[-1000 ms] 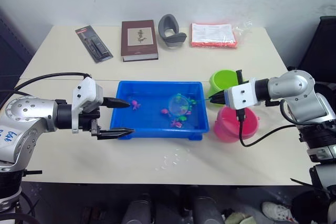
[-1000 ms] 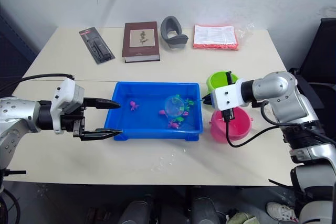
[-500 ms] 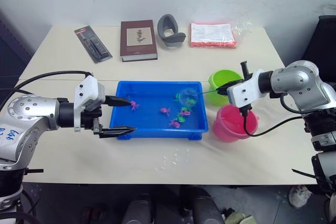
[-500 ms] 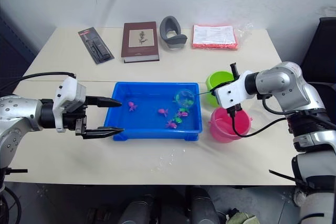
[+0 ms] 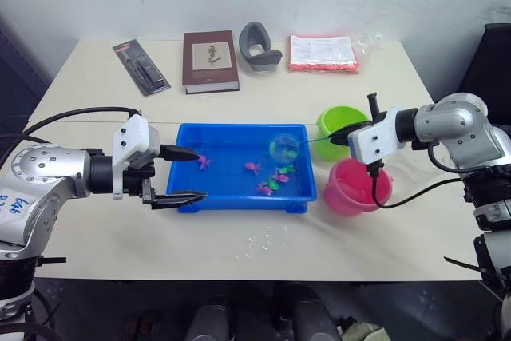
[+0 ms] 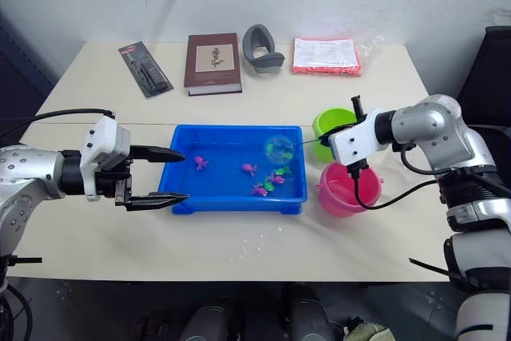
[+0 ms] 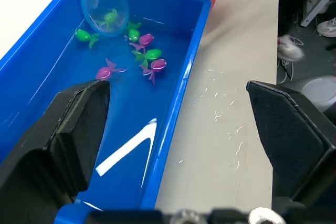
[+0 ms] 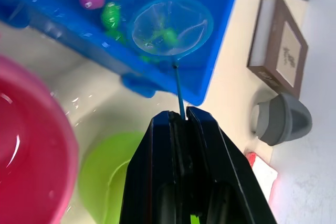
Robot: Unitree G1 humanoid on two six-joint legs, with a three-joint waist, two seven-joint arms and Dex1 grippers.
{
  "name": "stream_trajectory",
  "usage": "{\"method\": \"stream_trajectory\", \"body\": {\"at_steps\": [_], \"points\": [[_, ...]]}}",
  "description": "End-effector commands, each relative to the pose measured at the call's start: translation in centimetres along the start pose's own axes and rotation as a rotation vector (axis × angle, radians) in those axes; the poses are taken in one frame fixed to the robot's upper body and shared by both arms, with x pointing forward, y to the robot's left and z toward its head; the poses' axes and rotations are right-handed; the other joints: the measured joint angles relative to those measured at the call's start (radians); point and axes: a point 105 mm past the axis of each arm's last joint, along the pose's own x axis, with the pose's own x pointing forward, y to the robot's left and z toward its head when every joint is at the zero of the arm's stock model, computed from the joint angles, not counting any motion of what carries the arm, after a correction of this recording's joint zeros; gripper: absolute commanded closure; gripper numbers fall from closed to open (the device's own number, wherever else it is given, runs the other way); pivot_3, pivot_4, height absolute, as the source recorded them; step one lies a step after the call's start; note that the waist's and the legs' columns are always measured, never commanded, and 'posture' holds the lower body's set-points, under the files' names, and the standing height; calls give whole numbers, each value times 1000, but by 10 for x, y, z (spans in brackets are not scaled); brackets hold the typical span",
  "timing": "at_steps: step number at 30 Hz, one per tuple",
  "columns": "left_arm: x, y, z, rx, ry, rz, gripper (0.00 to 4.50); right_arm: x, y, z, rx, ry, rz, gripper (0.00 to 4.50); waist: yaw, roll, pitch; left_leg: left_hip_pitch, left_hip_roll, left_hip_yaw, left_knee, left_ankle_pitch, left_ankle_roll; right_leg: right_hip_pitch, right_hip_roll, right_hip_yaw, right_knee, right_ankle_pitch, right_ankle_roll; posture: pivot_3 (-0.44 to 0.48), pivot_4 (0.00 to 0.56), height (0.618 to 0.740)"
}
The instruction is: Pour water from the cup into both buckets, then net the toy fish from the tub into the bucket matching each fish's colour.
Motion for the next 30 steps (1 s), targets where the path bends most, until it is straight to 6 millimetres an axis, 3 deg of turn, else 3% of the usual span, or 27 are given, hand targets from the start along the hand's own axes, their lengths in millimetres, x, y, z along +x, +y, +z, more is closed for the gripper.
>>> {"method": "stream_trajectory", "body": {"at_steps": [1,18,30], "points": [[-1,-1,5,36,-7,1,25,-14,-7,4,-41,0,-14,4500,1,0,0,0,0,0,0,0,0,0,0,0,0,0,0,0,150,740],[-1,5,10,48,-20,10,25,0,18,7,-98,0,77,4500,1,0,0,0,0,0,1,0,0,0,0,0,0,0,0,0,150,740],[-1,4,9,45,-18,5,25,0,14,18,-62,-46,64,4500,2,0,0,0,0,0,1,0,0,0,0,0,1,0,0,0,150,740]]}}
